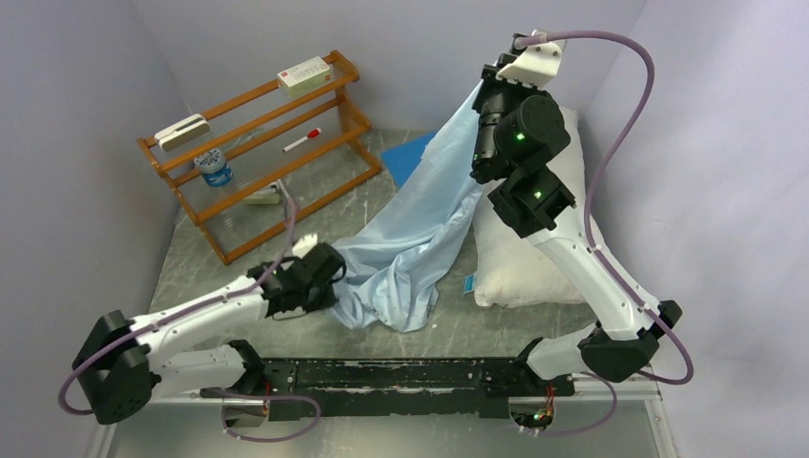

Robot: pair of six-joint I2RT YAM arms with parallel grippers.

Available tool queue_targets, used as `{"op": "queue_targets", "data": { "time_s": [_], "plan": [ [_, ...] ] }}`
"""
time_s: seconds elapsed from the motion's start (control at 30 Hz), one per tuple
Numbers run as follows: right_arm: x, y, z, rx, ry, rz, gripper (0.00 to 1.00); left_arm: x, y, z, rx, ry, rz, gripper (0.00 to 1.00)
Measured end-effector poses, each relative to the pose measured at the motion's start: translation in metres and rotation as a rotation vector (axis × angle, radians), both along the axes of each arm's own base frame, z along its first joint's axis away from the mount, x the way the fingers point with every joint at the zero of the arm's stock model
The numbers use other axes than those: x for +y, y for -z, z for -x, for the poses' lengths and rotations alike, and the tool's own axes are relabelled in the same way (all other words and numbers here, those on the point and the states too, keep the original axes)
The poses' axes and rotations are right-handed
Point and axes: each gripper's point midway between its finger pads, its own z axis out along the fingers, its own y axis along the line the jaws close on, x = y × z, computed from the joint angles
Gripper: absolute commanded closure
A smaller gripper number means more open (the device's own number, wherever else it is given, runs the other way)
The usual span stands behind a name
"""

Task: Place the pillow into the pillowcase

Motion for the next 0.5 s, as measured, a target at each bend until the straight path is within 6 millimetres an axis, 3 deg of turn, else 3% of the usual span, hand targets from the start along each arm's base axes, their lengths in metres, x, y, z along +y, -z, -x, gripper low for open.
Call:
{"op": "queue_targets", "data": {
  "time_s": [0.03, 0.1, 0.2, 0.3, 0.4, 0.5],
  "plan": [
    [-0.001, -0.001, 0.000, -0.001, 0.003, 0.003, 1.00, -0.003, -0.017, -0.011, -0.049, -0.006, -0.001, 0.95],
    [-0.003, -0.006, 0.002, -0.011, 0.009, 0.005, 1.00, -0.007, -0.073, -0.043, -0.200, -0.035, -0.003, 0.95],
    [-0.011, -0.022, 0.007, -0.046, 0.026, -0.003, 1.00, 0.000, -0.184, -0.084, -0.481, -0.111, 0.020, 0.95],
    [-0.025, -0.051, 0.020, -0.120, 0.045, -0.048, 1.00, 0.032, -0.311, -0.101, -0.776, -0.237, 0.067, 0.95],
    [-0.042, -0.071, 0.037, -0.180, 0.061, -0.094, 1.00, 0.074, -0.381, -0.092, -0.952, -0.347, 0.083, 0.95],
    [-0.064, -0.089, 0.058, -0.243, 0.071, -0.157, 1.00, 0.113, -0.410, -0.077, -1.047, -0.427, 0.052, 0.95]
  ]
}}
